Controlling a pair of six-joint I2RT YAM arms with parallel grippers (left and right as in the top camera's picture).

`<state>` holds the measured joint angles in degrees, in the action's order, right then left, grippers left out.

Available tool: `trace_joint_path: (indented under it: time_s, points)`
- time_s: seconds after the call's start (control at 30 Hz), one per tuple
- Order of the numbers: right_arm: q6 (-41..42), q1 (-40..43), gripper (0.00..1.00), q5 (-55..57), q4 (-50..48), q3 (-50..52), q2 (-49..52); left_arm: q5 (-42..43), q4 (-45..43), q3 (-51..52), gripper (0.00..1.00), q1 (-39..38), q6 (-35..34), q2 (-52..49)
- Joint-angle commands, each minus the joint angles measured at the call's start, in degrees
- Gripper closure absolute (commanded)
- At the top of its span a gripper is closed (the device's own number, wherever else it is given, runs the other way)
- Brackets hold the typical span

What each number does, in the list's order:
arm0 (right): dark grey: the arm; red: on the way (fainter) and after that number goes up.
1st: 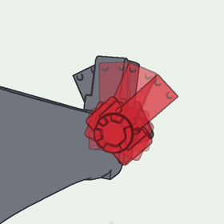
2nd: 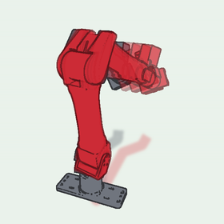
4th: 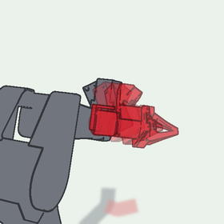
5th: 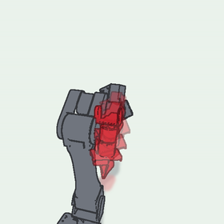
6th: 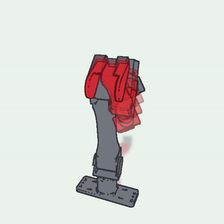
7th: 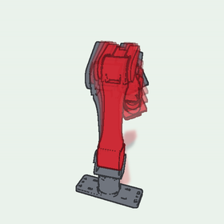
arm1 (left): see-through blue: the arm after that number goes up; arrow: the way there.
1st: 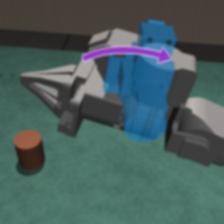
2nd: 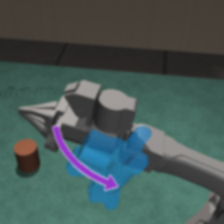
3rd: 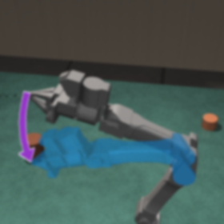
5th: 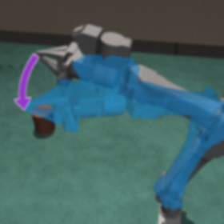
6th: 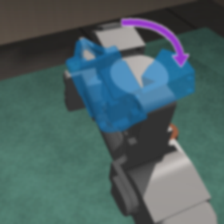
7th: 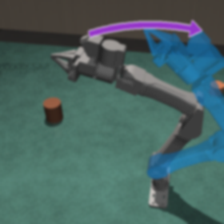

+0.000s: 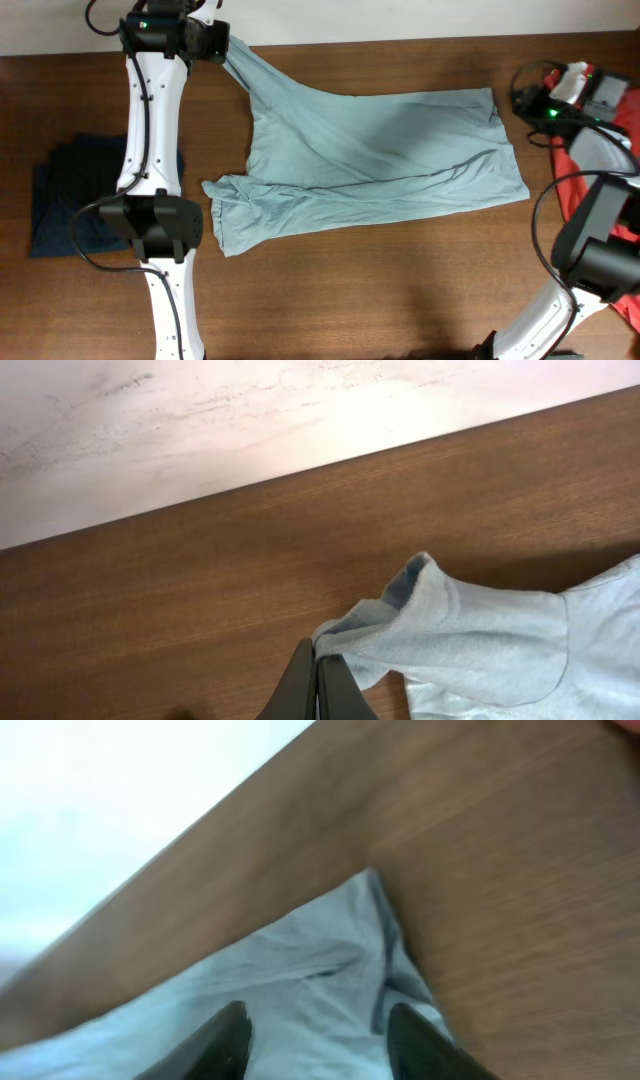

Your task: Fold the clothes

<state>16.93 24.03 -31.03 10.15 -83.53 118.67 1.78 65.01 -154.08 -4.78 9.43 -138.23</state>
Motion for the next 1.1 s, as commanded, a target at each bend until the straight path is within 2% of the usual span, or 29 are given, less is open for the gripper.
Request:
trace_joint_path:
  time_s: [0.0, 0.2, 0.37, 0.8, 1.07]
  points:
    - [0.24, -5.18, 0.45, 8.59, -0.50, -1.14, 2.99, -0.74, -0.28, -1.03, 0.99, -0.66, 0.57, 1.60]
    - [3.56, -9.84, 0.38, 20.98, -2.36, -1.14, 5.11, -0.74, -0.48, -1.03, 0.99, -1.49, 0.57, 1.60]
    - [6.10, -10.36, 0.39, 23.26, -6.60, -1.14, 8.28, -0.74, -0.11, -1.03, 0.99, -1.62, 0.55, 1.60]
    - [5.90, -8.35, 0.39, 23.08, -9.14, -1.31, 10.08, -0.74, 0.22, -1.01, 0.99, -1.62, 0.55, 1.60]
    - [6.08, -7.91, 0.40, 18.64, -10.12, -1.66, 10.10, -0.74, 0.15, -1.01, 0.99, -1.62, 0.55, 1.60]
